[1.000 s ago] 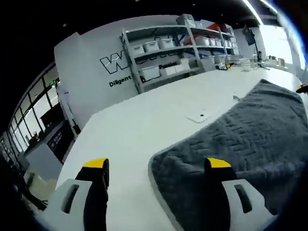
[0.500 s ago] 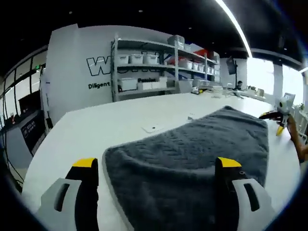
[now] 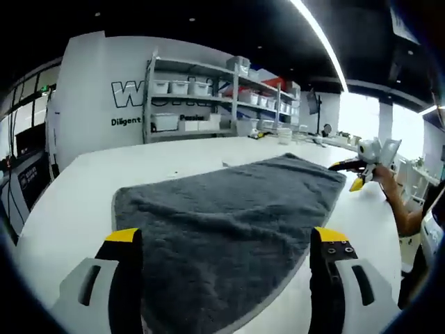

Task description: Open the folded towel by lifting each exposed corner and separating the folded layers until the towel lies flat within the target outline without major curled edges

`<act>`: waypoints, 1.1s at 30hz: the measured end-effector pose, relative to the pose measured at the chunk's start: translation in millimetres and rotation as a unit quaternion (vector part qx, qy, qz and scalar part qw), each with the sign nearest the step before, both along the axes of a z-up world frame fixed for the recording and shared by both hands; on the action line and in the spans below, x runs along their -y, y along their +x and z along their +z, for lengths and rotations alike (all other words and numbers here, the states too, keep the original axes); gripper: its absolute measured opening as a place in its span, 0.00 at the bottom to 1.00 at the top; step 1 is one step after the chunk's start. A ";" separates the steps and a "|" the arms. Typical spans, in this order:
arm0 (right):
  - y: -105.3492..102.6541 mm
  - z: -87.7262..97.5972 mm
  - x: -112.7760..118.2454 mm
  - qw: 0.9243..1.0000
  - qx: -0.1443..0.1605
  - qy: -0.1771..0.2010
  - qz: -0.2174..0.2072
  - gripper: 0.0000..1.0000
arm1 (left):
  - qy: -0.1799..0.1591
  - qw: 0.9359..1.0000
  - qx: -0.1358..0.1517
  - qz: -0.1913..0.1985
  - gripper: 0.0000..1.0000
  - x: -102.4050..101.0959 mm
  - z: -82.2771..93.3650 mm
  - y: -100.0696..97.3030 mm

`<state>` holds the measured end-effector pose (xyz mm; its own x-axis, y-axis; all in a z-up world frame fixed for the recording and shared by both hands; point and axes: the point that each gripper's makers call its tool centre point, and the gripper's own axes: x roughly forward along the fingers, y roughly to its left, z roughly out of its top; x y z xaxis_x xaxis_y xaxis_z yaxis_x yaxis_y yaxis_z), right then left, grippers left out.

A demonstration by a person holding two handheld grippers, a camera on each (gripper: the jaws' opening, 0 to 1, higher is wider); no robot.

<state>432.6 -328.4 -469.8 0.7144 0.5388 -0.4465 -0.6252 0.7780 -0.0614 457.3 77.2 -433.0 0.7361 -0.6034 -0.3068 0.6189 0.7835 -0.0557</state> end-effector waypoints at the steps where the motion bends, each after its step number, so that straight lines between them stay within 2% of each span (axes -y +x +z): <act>1: -0.5 -0.6 -0.4 1.000 -0.001 0.000 0.000 0.99 | 0.003 1.000 -0.001 0.005 0.99 -1.2 -1.3 -4.3; 4: -0.8 -1.5 -0.3 1.000 -0.002 -0.002 0.001 0.99 | -0.004 1.000 0.005 0.016 0.99 -4.5 -2.4 -17.2; 7: -1.2 -2.3 -0.7 1.000 -0.003 -0.003 0.001 0.99 | 0.000 1.000 0.013 0.028 0.90 -8.4 -6.1 -24.4; 12: -1.3 -3.2 -0.9 1.000 -0.004 -0.004 0.003 0.99 | 0.011 0.998 0.002 0.058 0.84 -22.5 -17.6 -27.3; 14: -1.4 -2.4 -2.4 1.000 -0.003 -0.003 0.006 0.99 | 0.022 0.998 0.003 0.062 0.78 -27.3 -21.6 -27.3; 17: -2.5 -2.7 -4.4 1.000 -0.003 -0.002 0.009 0.99 | 0.031 0.998 -0.001 0.061 0.56 -33.3 -26.1 -24.3; 18: -2.7 -3.5 -4.2 1.000 -0.004 -0.004 0.008 0.99 | 0.029 0.997 -0.010 0.065 0.49 -35.1 -28.5 -23.1; 22: -2.5 -4.6 -3.1 1.000 -0.006 -0.002 0.005 0.99 | 0.041 0.997 -0.019 0.068 0.37 -37.8 -34.5 -17.0; 24: -1.8 -4.3 -2.1 1.000 -0.007 -0.002 0.004 0.99 | 0.049 0.996 -0.030 0.068 0.28 -37.9 -39.5 -16.2; 27: -2.1 -4.5 -1.5 1.000 -0.007 -0.002 0.003 0.99 | 0.052 0.996 -0.042 0.065 0.23 -37.5 -45.4 -14.3; 31: -2.4 -4.4 -1.0 1.000 -0.007 -0.001 0.001 0.99 | 0.095 0.992 -0.044 0.072 0.19 -48.3 -55.8 -13.6; 33: -1.8 -3.8 0.0 1.000 -0.007 0.000 0.000 0.99 | 0.083 0.993 -0.047 0.071 0.18 -49.2 -54.9 -15.0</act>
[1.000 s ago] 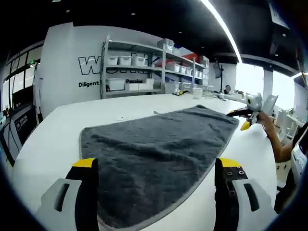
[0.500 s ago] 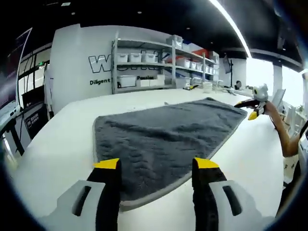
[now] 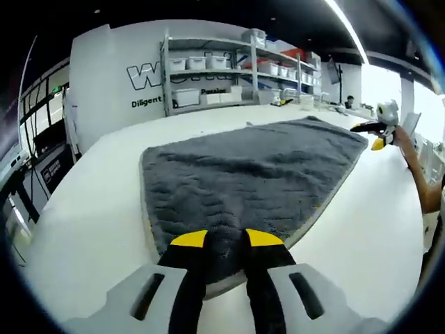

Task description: Open the folded towel by lifting each exposed corner and separating the folded layers until the towel lies flat within the target outline without major curled edges

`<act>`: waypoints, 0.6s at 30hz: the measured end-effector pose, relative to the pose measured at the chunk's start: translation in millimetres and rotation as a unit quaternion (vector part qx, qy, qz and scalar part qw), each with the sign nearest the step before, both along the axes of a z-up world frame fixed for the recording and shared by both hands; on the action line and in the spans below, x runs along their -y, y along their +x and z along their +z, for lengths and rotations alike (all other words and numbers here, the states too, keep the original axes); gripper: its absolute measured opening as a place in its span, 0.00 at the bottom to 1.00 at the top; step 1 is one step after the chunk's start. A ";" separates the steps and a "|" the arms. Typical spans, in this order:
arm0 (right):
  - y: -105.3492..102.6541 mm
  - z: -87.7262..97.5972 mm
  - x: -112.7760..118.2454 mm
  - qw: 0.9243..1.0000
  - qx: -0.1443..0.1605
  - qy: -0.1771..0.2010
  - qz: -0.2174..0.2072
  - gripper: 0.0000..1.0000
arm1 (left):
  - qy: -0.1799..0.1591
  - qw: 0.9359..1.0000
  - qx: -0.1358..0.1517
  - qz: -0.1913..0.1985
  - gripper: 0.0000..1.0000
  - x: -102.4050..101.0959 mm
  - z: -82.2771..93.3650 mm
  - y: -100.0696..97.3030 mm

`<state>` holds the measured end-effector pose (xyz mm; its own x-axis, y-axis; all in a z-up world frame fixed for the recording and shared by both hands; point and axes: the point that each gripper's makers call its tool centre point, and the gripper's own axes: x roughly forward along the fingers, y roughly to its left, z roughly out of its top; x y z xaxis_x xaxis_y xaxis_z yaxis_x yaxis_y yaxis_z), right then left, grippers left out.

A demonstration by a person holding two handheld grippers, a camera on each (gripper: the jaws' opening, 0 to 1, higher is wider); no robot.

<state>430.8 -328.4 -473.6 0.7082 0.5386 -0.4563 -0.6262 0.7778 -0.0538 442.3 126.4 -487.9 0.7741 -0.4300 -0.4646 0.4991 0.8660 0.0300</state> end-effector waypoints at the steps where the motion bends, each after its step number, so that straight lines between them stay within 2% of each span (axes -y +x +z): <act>1: 0.3 0.3 0.5 1.000 0.000 0.000 -0.001 0.99 | -0.001 1.000 -0.003 0.000 0.18 -1.2 -0.4 -0.6; 4: -0.1 0.6 1.1 1.000 0.001 0.000 -0.002 0.99 | 0.010 1.000 -0.001 -0.002 0.15 -4.6 -1.2 -2.3; 10: -1.9 4.2 6.5 1.000 0.006 -0.007 -0.004 0.99 | 0.011 1.000 -0.004 -0.004 0.11 -12.7 -1.1 -6.6; 14: -0.4 10.1 10.1 1.000 0.012 0.002 -0.010 0.99 | 0.019 1.000 -0.006 -0.007 0.09 -16.6 -1.3 -10.2; 18: -1.7 10.1 13.2 1.000 0.010 -0.008 -0.014 0.99 | 0.017 1.000 -0.009 -0.007 0.06 -21.7 -1.3 -11.6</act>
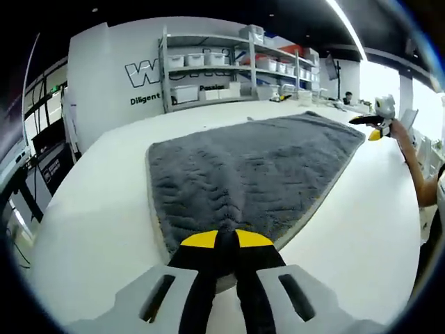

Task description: Open the folded towel by lifting each exposed corner and separating the folded layers until the towel lies flat within the target outline without major curled edges

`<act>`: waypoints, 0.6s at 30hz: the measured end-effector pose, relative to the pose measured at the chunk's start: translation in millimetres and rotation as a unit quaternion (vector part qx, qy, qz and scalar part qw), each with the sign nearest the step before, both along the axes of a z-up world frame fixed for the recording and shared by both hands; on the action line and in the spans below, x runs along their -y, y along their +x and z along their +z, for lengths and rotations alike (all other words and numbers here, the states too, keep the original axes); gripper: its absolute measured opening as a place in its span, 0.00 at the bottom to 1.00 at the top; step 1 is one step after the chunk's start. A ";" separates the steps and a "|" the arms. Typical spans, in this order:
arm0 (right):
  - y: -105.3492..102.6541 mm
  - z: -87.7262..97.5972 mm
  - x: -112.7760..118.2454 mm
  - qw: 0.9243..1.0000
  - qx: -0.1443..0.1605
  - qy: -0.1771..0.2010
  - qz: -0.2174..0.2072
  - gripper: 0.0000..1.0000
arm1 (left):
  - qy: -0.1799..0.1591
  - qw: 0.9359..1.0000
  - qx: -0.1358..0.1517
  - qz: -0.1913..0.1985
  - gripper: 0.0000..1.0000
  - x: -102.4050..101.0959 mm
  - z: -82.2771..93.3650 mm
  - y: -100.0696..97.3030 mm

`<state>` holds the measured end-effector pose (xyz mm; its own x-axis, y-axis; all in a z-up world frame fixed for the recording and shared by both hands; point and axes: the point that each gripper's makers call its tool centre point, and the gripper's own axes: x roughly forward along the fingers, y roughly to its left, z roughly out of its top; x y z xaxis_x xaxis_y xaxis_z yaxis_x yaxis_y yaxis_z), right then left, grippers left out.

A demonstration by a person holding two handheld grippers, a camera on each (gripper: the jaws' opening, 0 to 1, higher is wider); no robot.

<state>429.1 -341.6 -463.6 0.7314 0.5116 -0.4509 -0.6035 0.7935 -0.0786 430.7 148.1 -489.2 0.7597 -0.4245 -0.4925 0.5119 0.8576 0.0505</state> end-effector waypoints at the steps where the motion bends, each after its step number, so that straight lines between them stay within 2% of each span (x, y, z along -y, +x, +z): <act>1: -0.7 0.4 0.1 1.000 0.000 -0.001 0.000 0.99 | -0.001 1.000 0.000 -0.001 0.06 -0.9 -0.1 -0.2; 7: -5.5 0.7 -0.1 1.000 -0.003 -0.015 0.002 0.99 | -0.010 1.000 -0.003 -0.009 0.05 -5.4 -0.2 -3.3; 18: -12.5 2.1 -1.6 1.000 -0.006 -0.029 0.003 0.99 | 0.004 1.000 -0.012 -0.018 0.04 -21.8 -1.3 -13.0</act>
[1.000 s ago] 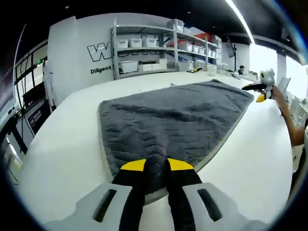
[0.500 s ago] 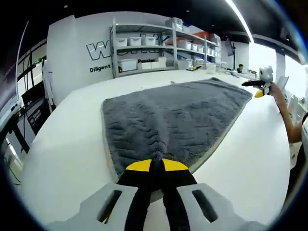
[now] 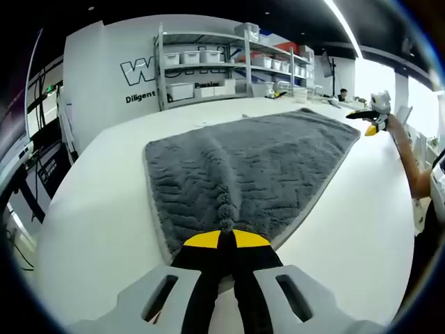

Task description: Open the folded towel by lifting each exposed corner and separating the folded layers until the towel lies flat within the target outline without major curled edges

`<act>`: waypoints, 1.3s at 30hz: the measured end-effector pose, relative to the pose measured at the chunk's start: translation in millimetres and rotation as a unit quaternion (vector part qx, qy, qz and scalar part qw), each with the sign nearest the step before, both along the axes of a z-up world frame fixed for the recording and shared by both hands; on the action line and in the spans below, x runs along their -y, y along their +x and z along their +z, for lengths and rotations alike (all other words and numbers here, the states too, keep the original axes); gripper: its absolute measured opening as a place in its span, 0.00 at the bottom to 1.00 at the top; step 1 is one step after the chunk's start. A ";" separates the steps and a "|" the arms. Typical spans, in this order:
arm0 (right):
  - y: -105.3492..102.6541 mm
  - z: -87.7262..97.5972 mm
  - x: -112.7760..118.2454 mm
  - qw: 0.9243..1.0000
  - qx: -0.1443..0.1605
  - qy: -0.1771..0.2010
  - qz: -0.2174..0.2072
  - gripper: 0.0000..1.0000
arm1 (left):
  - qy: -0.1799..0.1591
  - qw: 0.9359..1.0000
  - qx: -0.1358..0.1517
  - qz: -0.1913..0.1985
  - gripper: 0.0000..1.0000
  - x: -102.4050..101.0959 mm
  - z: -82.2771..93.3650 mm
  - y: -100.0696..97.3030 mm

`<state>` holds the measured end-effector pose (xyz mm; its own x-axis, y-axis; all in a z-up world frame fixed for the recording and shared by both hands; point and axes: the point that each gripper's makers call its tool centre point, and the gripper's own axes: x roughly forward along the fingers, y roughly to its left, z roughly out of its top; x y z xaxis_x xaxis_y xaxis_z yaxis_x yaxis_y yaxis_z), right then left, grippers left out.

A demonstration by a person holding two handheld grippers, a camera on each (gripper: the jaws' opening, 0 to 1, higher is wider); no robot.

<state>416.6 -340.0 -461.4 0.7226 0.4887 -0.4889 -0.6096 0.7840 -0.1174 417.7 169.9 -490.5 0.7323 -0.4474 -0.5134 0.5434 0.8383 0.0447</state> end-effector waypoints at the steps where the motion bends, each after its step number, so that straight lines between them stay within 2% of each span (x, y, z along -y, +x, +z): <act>1: -0.5 0.1 0.0 1.000 0.000 -0.001 0.000 0.99 | 0.000 1.000 -0.001 0.000 0.04 -2.5 -0.1 -1.0; 16: -8.1 0.9 2.0 1.000 0.000 -0.007 -0.004 0.99 | 0.016 1.000 -0.018 0.001 0.04 -37.4 0.2 -13.0; 21: -10.4 -0.7 3.6 1.000 -0.003 -0.011 -0.006 0.99 | 0.032 0.999 -0.018 0.009 0.04 -48.3 0.0 -14.7; 33: -18.4 1.0 3.7 1.000 -0.001 -0.008 -0.007 0.99 | 0.043 0.998 -0.027 0.032 0.04 -69.6 0.0 -19.4; 36: -18.8 0.0 4.0 1.000 -0.003 -0.010 -0.006 0.99 | 0.030 0.999 -0.025 0.035 0.05 -69.7 0.4 -19.3; 39: -18.7 0.0 3.4 1.000 -0.005 -0.007 -0.005 0.99 | -0.021 0.999 -0.031 0.040 0.09 -66.3 2.4 -21.2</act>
